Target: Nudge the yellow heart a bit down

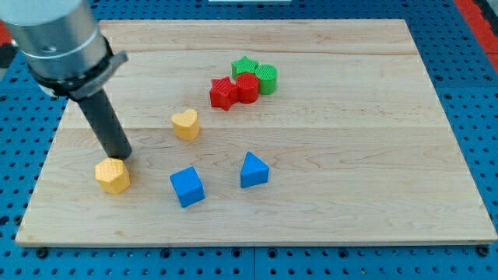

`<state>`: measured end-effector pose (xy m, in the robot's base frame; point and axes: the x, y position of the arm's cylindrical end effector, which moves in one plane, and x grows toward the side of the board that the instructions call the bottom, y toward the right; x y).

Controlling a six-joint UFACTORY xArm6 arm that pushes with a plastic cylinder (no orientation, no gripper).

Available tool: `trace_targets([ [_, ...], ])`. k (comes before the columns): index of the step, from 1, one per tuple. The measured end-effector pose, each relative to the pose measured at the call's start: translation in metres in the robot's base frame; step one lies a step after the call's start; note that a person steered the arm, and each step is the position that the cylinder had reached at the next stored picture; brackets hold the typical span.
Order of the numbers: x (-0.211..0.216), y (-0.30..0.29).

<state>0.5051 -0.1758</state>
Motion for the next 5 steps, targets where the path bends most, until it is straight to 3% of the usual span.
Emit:
trace_targets([
  [1, 0.025, -0.025],
  [2, 0.006, -0.026],
  [4, -0.071, -0.015],
  [5, -0.106, 0.052],
])
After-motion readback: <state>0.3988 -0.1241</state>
